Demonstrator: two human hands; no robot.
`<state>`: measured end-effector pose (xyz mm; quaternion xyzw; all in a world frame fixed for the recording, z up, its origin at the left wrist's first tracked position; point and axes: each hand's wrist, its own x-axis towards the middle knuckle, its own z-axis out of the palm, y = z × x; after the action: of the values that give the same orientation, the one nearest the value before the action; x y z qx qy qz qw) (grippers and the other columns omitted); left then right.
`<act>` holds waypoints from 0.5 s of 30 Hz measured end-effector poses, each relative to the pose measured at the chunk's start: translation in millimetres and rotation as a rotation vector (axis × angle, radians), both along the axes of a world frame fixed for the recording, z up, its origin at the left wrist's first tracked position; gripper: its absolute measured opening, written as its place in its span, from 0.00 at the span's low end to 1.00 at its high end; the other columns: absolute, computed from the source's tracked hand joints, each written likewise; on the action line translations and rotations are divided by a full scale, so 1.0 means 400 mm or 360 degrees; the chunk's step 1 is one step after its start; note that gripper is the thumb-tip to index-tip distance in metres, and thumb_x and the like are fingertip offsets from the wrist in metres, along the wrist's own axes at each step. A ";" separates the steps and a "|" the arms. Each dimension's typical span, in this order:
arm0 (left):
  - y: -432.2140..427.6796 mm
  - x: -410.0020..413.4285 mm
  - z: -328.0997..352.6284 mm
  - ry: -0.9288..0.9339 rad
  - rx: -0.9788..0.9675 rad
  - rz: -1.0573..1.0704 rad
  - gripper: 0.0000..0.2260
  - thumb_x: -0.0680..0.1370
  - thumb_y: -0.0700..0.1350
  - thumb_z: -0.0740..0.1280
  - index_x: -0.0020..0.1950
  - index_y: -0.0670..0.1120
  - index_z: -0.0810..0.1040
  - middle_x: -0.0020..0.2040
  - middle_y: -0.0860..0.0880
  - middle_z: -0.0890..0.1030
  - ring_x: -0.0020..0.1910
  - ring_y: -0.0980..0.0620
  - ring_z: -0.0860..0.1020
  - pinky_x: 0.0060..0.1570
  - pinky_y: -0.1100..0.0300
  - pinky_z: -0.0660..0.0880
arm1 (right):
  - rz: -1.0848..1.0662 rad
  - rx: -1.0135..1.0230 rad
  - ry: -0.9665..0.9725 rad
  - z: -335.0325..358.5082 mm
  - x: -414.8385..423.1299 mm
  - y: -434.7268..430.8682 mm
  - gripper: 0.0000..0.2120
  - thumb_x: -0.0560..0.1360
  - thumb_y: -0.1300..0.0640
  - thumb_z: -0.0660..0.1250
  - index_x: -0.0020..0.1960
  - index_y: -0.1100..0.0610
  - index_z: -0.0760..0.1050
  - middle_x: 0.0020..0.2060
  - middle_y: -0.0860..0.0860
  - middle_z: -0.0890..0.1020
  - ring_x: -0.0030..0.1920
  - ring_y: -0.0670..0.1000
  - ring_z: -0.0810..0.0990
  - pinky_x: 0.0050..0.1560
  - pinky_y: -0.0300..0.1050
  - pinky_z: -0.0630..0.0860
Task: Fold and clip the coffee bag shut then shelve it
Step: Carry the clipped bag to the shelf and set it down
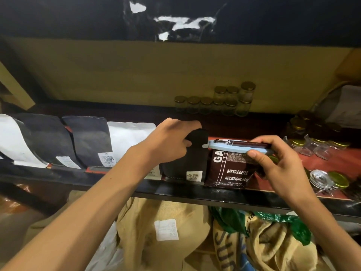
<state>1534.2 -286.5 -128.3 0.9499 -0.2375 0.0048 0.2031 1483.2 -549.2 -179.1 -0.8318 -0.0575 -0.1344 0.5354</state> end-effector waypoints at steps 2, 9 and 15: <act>0.001 -0.001 0.001 -0.0018 -0.0003 0.0001 0.13 0.77 0.38 0.66 0.59 0.51 0.74 0.47 0.46 0.82 0.45 0.45 0.80 0.40 0.53 0.80 | -0.0009 -0.0006 0.0003 0.004 -0.002 0.005 0.08 0.75 0.56 0.68 0.53 0.49 0.75 0.50 0.45 0.80 0.51 0.47 0.80 0.36 0.37 0.81; 0.002 0.005 -0.003 -0.0019 0.0084 -0.0033 0.11 0.78 0.39 0.65 0.59 0.50 0.74 0.47 0.49 0.80 0.47 0.47 0.80 0.40 0.59 0.75 | -0.0050 0.0042 0.0039 0.004 -0.004 -0.001 0.08 0.75 0.58 0.68 0.53 0.49 0.75 0.49 0.46 0.81 0.50 0.49 0.81 0.35 0.39 0.80; -0.002 0.005 0.007 -0.0017 0.0161 -0.0064 0.13 0.78 0.39 0.64 0.61 0.51 0.73 0.51 0.47 0.82 0.51 0.46 0.79 0.45 0.58 0.71 | 0.0055 0.0045 0.0124 0.012 0.007 0.006 0.07 0.76 0.57 0.66 0.53 0.49 0.73 0.50 0.48 0.80 0.48 0.50 0.81 0.29 0.35 0.77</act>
<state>1536.3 -287.4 -125.5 0.9539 -0.2576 -0.0064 0.1537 1486.0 -546.7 -174.4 -0.8276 -0.0491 -0.0934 0.5512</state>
